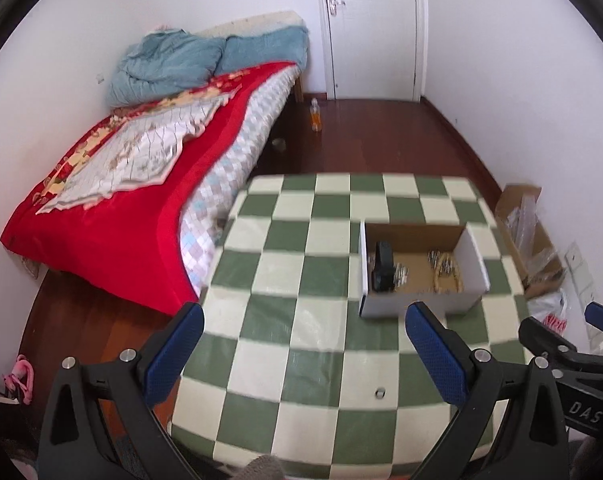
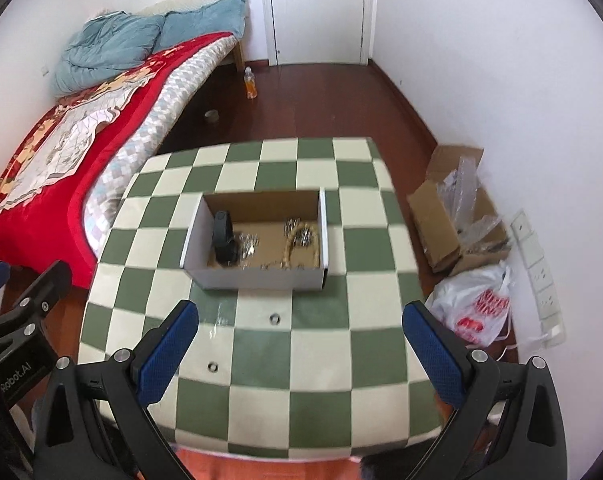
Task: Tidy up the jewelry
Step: 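Raise both tools away from the box, then lower the left tool onto a small black ring on the table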
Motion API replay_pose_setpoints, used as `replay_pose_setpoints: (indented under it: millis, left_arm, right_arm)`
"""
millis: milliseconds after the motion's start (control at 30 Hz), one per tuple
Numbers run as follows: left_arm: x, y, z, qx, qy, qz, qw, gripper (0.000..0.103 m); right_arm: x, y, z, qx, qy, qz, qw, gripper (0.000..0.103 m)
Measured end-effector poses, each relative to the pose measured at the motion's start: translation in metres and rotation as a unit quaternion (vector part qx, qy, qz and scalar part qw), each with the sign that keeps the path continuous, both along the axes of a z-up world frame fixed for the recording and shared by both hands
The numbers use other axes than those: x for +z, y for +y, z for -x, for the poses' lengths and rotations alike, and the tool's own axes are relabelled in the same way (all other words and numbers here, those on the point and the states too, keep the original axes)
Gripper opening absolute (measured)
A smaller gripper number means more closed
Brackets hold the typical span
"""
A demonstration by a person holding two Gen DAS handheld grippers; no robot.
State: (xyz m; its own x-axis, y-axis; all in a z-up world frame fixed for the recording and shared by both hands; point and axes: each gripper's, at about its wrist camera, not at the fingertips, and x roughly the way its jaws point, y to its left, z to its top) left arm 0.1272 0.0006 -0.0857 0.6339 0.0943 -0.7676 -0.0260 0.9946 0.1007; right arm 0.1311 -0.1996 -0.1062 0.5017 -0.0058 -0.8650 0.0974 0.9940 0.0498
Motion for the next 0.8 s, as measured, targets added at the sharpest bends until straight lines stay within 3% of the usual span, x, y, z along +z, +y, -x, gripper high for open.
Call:
replay_pose_setpoints:
  millis: [67,133,200,467,667,800]
  left_arm:
    - [-0.019,-0.003,0.003,-0.002,0.021,-0.007,0.9997,0.103]
    - [-0.048,-0.008,0.006,-0.006,0.054,-0.012,0.9984,0.102]
    - [-0.072,-0.014,0.007,-0.014,0.079,-0.015,0.9966,0.102]
    - [-0.156,-0.044,0.010,-0.040,0.167,-0.021,0.9850,0.102]
    - [-0.182,-0.056,0.004,-0.047,0.196,-0.009,0.9794,0.100]
    - [-0.189,-0.061,0.000,-0.054,0.204,0.001,0.9775,0.087]
  right_arm:
    - [-0.016,-0.002,0.005,-0.002,0.016,-0.002,1.000,0.099]
    - [-0.042,-0.008,0.009,-0.009,0.040,-0.011,0.999,0.072]
    - [-0.066,-0.013,0.010,-0.012,0.063,-0.019,0.998,0.061]
    - [-0.136,-0.032,0.012,-0.028,0.122,-0.024,0.992,0.059]
    - [-0.161,-0.045,0.007,-0.046,0.141,-0.031,0.989,0.059]
    - [-0.171,-0.051,0.002,-0.054,0.146,-0.034,0.987,0.055]
